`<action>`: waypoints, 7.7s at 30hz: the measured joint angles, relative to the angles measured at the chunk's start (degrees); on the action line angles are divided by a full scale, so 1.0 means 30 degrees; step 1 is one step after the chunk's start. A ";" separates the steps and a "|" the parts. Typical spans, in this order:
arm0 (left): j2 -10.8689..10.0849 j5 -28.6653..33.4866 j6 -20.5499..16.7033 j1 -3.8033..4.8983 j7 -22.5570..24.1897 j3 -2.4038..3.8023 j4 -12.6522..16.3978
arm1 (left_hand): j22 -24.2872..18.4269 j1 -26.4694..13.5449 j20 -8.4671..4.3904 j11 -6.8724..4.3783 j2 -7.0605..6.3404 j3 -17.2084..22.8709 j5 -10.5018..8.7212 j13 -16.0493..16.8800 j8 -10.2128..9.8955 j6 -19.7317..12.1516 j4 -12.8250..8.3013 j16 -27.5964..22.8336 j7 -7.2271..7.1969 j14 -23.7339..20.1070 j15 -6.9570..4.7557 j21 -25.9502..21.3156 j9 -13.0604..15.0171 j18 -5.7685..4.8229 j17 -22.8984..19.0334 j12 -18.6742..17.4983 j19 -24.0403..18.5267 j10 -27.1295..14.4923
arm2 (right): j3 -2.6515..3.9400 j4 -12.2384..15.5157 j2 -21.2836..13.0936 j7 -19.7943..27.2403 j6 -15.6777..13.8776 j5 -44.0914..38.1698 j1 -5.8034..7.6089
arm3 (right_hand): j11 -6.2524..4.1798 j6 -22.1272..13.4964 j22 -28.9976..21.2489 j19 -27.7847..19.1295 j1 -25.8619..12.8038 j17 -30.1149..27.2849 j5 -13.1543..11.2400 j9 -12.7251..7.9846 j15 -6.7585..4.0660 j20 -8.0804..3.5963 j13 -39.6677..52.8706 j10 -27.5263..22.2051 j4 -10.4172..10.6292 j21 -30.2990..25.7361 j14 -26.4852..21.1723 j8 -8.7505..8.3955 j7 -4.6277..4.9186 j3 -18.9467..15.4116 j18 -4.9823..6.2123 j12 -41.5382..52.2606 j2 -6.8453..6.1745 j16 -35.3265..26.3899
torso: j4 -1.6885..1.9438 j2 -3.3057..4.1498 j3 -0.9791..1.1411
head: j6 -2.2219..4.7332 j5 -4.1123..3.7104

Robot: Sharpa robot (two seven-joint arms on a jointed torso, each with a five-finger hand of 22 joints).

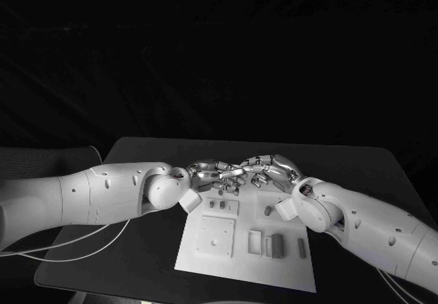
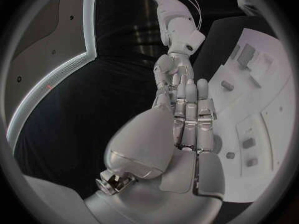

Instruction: Assemble the parts on the task board

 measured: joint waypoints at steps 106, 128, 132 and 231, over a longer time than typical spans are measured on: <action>0.1018 -1.6549 -0.7963 0.0042 -0.1770 0.0315 -0.1199 | 0.0148 0.2343 -0.0375 0.0393 -0.1241 0.4031 0.0016 0.0344 0.0518 0.0809 -0.0185 0.0278 0.0151 0.0933 -0.0379 0.0077 0.0727 -0.0104 -0.0363 0.1478 0.0450 0.0977 | -0.1576 -0.1071 0.2144 -1.1561 -0.1076 -0.6986 0.3126 | 0.0305 -0.0673 -0.0094 0.0248 -0.4584 -0.0250 0.0018 0.0220 0.0125 -0.0104 -0.0335 -0.0240 0.1070 -0.0146 0.0241 -0.0499 0.0298 -0.1574 0.0138 -0.0151 -0.3270 -0.0001 | -0.0005 0.0002 -0.0005 | 0.0037 -0.0236; 0.1146 -1.6840 -0.7903 0.0045 -0.2347 0.0312 -0.1043 | 0.0145 0.2301 -0.0368 0.0327 -0.1282 0.4030 -0.0043 0.0284 0.0446 0.0872 -0.0080 0.0276 0.0216 0.0994 -0.0440 0.0078 0.0742 -0.0101 -0.0375 0.1408 0.0453 0.1040 | -0.1588 -0.1222 0.2721 -1.1611 -0.1355 -0.7462 0.3148 | 0.0201 -0.0610 -0.0093 0.0314 -0.4940 -0.0248 0.0019 0.0390 0.0103 -0.0168 -0.0333 -0.0278 0.1207 -0.0146 0.0274 -0.0419 0.0199 -0.1711 0.0115 -0.0150 -0.3465 0.0000 | 0.0002 0.0005 0.0007 | 0.0042 -0.0293; 0.1159 -1.6894 -0.7897 0.0045 -0.2394 0.0312 -0.1003 | 0.0152 0.2302 -0.0368 0.0327 -0.1280 0.4027 -0.0040 0.0292 0.0445 0.0875 -0.0078 0.0276 0.0213 0.0995 -0.0440 0.0078 0.0740 -0.0100 -0.0386 0.1407 0.0456 0.1040 | -0.1588 -0.1319 0.2810 -1.1630 -0.1382 -0.7525 0.3149 | 0.0201 -0.0610 -0.0111 0.0314 -0.4940 -0.0249 0.0019 0.0419 0.0104 -0.0168 -0.0333 -0.0278 0.1261 -0.0146 0.0276 -0.0419 0.0196 -0.1702 0.0034 -0.0151 -0.3465 0.0000 | 0.0002 0.0005 0.0002 | 0.0024 -0.0269; 0.1360 -1.7533 -0.7860 0.0025 -0.3692 0.0271 -0.0729 | 0.0216 0.2223 -0.0372 0.0344 -0.1357 0.4176 0.0017 0.0229 0.0450 0.1022 0.0091 0.0205 0.0064 0.1166 -0.0477 0.0077 0.0779 -0.0107 -0.0415 0.1375 0.0726 0.1142 | -0.1737 -0.1802 0.3501 -1.2086 -0.1240 -0.8378 0.3192 | -0.0209 -0.0110 0.0013 0.0449 -0.3123 -0.0286 -0.1467 0.3115 -0.0263 -0.0302 -0.0316 -0.0004 0.0282 -0.0145 0.0356 -0.0115 -0.0241 0.0905 0.0013 -0.0150 -0.1867 -0.0001 | -0.0005 0.0002 0.0007 | -0.0172 -0.0284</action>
